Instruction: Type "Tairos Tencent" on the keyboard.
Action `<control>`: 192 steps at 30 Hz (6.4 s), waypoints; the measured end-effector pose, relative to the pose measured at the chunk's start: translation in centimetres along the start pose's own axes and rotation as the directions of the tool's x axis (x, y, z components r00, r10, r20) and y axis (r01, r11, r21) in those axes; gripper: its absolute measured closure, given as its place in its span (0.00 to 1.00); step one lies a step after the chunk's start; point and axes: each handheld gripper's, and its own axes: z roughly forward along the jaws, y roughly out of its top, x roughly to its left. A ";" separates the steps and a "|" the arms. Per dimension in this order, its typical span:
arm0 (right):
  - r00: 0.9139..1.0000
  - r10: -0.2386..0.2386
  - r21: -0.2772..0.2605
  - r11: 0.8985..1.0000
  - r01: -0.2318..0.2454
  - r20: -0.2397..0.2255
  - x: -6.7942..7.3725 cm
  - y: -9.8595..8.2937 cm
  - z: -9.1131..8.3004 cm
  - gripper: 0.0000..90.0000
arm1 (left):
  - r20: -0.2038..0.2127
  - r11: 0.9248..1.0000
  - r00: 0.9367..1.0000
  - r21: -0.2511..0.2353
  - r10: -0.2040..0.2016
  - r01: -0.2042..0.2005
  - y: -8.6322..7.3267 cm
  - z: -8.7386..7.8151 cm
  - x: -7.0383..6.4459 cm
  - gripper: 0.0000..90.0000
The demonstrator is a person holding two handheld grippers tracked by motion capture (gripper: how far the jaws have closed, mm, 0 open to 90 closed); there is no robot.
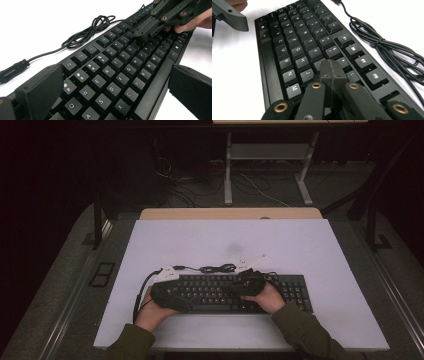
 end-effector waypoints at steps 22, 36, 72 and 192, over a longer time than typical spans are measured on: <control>0.999 0.038 -0.087 0.995 -0.039 -0.020 -0.5 0.3 -1.5 0.73 | 0.007 1.000 1.000 -0.012 0.014 -0.013 0.3 -0.1 0.0 0.17; 0.998 0.060 -0.120 0.991 -0.061 -0.011 -1.0 0.3 -2.0 0.48 | 0.022 1.000 0.999 -0.004 0.023 -0.023 0.7 0.4 0.2 0.41; 0.996 0.080 -0.165 0.983 -0.075 0.024 -1.5 0.4 -2.7 0.30 | 0.010 0.996 1.000 0.088 0.029 -0.030 1.1 3.0 0.6 0.99; 1.000 0.000 0.013 1.000 0.000 -0.007 -1.0 -0.7 -1.0 0.99 | -0.026 1.000 1.000 -0.025 0.000 -0.001 -0.1 -0.8 1.0 0.17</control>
